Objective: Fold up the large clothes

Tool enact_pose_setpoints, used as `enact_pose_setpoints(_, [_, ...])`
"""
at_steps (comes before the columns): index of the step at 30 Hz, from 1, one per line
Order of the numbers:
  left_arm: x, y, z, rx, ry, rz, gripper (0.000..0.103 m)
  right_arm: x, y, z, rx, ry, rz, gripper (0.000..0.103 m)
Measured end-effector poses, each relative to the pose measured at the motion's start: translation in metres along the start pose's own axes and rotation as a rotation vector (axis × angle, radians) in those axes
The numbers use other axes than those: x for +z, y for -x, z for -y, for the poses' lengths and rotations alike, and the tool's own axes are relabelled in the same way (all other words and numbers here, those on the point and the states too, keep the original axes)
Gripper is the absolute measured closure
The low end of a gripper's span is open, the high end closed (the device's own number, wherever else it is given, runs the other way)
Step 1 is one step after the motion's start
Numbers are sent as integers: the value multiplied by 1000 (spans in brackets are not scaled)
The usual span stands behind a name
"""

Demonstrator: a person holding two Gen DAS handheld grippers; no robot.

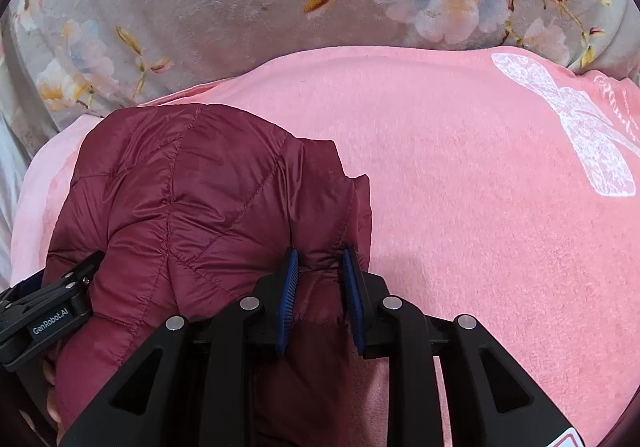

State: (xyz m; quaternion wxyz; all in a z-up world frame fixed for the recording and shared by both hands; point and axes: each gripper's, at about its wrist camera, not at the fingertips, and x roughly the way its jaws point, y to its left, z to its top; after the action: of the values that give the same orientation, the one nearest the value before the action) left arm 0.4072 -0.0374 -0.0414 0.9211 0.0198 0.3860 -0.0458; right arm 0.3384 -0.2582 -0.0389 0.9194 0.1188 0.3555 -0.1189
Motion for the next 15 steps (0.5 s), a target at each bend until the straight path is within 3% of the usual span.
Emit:
enact_pose_setpoints(6, [-2,4,0,1,-5,3,5,-1,8,-1,-16,13,3,78])
enact_pose_setpoints(9, [-11,26,-13,-31,-4,-12,5,-13,43,-3,52,38,13,78])
enact_pose_setpoints(12, [-36,60,-23,-54,-72,-5,5,-35,77,-6,83,118,-13,75])
enact_pose_setpoints(15, [-64,83,-29,-28,-119,-14,5,-62,96,-2,98,158,-74,75])
